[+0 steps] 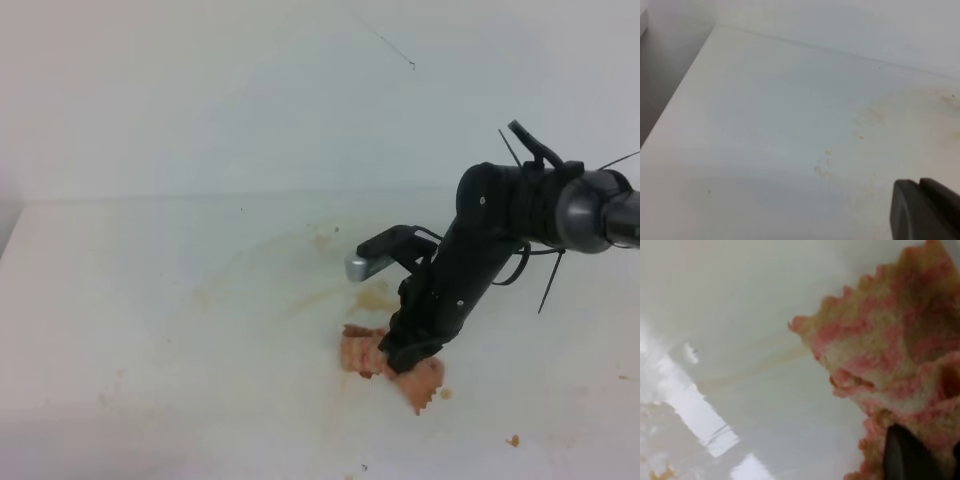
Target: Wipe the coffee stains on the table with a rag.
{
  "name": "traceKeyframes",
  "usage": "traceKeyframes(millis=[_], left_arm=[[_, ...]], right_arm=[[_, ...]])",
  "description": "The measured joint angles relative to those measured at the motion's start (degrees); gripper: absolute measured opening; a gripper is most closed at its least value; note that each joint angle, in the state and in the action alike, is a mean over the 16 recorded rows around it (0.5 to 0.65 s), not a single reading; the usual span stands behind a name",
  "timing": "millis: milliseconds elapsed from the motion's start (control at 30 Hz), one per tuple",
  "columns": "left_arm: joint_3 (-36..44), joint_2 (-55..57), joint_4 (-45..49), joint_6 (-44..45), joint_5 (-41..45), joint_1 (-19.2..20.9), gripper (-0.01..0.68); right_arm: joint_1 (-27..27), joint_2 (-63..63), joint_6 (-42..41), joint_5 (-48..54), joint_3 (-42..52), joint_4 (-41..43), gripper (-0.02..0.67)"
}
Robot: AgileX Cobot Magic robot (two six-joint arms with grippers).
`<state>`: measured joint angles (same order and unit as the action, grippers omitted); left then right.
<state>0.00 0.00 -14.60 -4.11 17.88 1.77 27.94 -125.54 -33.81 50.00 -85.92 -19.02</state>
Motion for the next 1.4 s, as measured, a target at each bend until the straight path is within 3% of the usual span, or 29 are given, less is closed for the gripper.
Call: traceKeyframes(millis=[367,967,1400], left_arm=[[0.00,0.00,0.00,0.00,0.00,0.00,-0.003],[0.00,0.00,0.00,0.00,0.00,0.00,-0.003],[0.00,0.00,0.00,0.00,0.00,0.00,-0.003]], right_arm=[[-3.63,-0.17,-4.03,2.16,-5.50,-2.20,0.050],[-10.59,1.59,-2.52,-10.16,-7.26,-3.29,0.050],[-7.28,-5.86,-4.72,-10.09,-8.04,-10.27,0.052]])
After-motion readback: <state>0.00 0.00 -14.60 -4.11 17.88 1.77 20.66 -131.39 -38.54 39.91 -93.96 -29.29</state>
